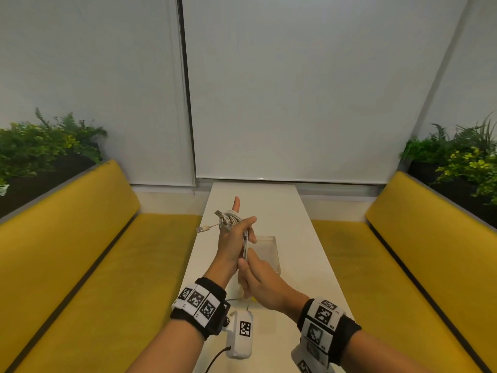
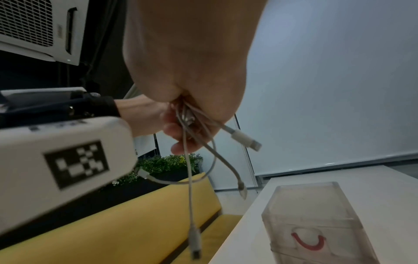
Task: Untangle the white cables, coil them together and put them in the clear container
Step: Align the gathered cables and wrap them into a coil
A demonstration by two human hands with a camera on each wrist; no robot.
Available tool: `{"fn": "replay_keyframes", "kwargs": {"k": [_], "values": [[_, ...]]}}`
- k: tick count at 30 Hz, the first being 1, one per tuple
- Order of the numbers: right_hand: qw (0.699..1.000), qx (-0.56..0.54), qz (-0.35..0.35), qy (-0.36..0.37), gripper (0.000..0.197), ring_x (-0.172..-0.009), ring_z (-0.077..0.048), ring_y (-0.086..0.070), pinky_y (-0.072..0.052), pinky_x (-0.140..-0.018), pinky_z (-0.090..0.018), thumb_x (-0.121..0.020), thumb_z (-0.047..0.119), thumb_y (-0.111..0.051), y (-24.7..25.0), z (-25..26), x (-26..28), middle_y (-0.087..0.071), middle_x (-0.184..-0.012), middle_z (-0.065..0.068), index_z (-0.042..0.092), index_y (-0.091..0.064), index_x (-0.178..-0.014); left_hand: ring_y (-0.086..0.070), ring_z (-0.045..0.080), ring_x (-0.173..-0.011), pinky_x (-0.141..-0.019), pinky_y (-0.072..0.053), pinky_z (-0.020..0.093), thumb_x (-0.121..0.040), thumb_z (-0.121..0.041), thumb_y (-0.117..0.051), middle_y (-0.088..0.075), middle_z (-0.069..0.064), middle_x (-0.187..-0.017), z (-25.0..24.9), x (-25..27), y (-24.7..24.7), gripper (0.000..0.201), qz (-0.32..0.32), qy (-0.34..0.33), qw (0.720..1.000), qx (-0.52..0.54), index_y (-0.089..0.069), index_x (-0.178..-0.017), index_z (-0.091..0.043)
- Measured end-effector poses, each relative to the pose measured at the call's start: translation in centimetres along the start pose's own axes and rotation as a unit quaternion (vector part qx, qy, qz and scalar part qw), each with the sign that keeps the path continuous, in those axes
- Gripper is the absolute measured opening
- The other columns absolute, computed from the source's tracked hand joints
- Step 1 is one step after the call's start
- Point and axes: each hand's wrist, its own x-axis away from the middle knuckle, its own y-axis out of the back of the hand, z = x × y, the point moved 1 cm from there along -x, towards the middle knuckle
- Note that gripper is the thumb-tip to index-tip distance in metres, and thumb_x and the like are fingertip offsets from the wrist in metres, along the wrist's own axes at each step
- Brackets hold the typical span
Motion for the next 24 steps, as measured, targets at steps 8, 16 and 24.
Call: {"fn": "replay_keyframes", "kwargs": {"k": [8,16,24], "values": [[0.985,-0.109,0.117,-0.060,0.054,-0.058,-0.012,-0.051,-0.044,-0.073,-0.029,-0.100,0.052,-0.038,1.4,-0.7,-0.5,-0.055,-0.064,-0.006,0.009,-0.056,-0.073,-0.041,0.010,-0.032,-0.045,-0.035,0.027,-0.078,-0.003,-0.055,-0.043,-0.001,-0.038,-3.3,0.9,-0.9,0.062,0.173,0.035,0.975,0.135,-0.054,-0.140,-0.004],[0.924,-0.164,0.313,-0.148,0.031,-0.045,-0.010,-0.041,-0.052,-0.061,-0.025,-0.098,0.009,-0.058,6.5,-0.2,-1.5,-0.040,-0.052,0.006,0.029,-0.067,-0.076,-0.025,0.012,-0.028,-0.037,-0.007,0.023,-0.071,-0.006,-0.063,-0.046,-0.002,-0.040,-4.8,3.7,-0.8,0.015,0.430,0.150,0.876,0.158,-0.056,-0.083,-0.001],[0.865,-0.118,0.416,-0.255,0.025,-0.062,-0.017,-0.054,-0.058,-0.074,-0.035,-0.100,0.006,-0.047,9.5,-1.0,-2.4,-0.053,-0.076,-0.007,0.005,-0.061,-0.121,-0.022,0.014,-0.030,-0.039,-0.017,0.020,-0.067,-0.002,-0.053,-0.036,0.000,-0.040,-3.9,5.3,-1.0,0.012,0.519,0.226,0.821,0.066,-0.051,-0.073,-0.012]]}}
